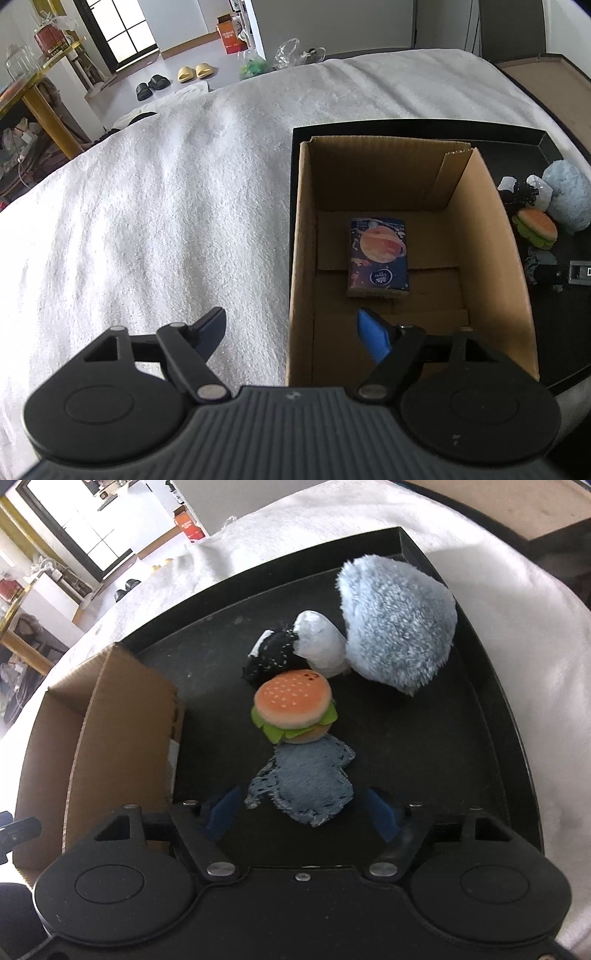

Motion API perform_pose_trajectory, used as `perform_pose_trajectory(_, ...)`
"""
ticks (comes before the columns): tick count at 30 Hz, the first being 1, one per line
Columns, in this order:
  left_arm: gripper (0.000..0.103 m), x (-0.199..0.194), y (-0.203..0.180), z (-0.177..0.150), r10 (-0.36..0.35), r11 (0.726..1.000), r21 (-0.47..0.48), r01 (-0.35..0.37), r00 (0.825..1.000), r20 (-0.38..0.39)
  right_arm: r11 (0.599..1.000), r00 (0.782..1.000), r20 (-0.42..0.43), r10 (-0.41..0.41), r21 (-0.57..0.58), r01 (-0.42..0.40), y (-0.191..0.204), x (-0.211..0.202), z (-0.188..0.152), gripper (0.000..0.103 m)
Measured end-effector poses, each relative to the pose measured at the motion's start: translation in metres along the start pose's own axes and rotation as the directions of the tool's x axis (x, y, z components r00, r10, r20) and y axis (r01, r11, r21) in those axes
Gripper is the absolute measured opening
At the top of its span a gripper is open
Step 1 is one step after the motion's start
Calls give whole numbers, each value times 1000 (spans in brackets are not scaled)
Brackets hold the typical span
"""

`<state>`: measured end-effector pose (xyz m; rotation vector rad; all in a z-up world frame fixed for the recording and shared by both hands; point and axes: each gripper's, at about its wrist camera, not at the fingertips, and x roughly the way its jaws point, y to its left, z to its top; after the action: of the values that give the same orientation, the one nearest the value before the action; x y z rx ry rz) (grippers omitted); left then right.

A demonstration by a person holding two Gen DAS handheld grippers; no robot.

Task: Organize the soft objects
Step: 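Move the right gripper to the grey denim plush and grasp it, then carry the denim plush with the right gripper into the box and release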

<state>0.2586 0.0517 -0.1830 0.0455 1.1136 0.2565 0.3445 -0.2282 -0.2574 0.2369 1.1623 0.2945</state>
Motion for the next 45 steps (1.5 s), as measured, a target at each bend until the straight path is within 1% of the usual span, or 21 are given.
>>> perform_pose_trajectory(6, 77, 1, -4, 2, 21, 1000, 3, -21, 1000, -10, 999, 999, 22, 32, 24, -33, -10, -1, 3, 68)
perform_pose_trajectory(9, 77, 0, -7, 4, 32, 999, 10, -32, 999, -13, 1000, 999, 28, 29, 9, -29, -13, -1, 4, 60)
perform_pose_trajectory(10, 77, 0, -8, 4, 35, 999, 12, -35, 999, -13, 1000, 999, 27, 19, -5, -19, -13, -2, 4, 55)
perform_pose_trajectory(12, 77, -1, -10, 4, 39, 999, 15, -39, 999, -13, 999, 1000, 19, -7, -37, 7, -10, -3, 3, 41)
perform_pose_trajectory(13, 77, -1, -11, 4, 42, 999, 16, -42, 999, -13, 999, 1000, 10, -7, -41, 8, -11, -4, 4, 34)
perform_pose_trajectory(17, 77, -3, -14, 3, 48, 999, 24, -48, 999, -7, 999, 999, -27, 19, -32, -20, -17, -8, 3, 28)
perform_pose_trajectory(20, 77, -4, -12, 3, 46, 999, 17, -46, 999, -4, 999, 999, -38, 30, -24, -31, -21, -14, -3, 27)
perform_pose_trajectory(25, 77, -8, -11, 2, 38, 999, 13, -38, 999, 6, 999, 999, -30, 35, -32, -36, -21, -30, -12, 27)
perform_pose_trajectory(33, 77, -14, -3, -1, 1, 1000, -11, -1, 1000, 24, 998, 999, 11, 41, -49, -40, 0, -52, -4, 27)
perform_pose_trajectory(36, 77, -15, -3, -1, 3, 1000, -12, -2, 1000, 24, 997, 999, 26, 41, -65, -40, 10, -58, 0, 27)
perform_pose_trajectory(45, 77, -17, 4, -3, -41, 999, -28, 42, 998, 41, 991, 996, 70, 47, -129, -38, 44, -76, 12, 27)
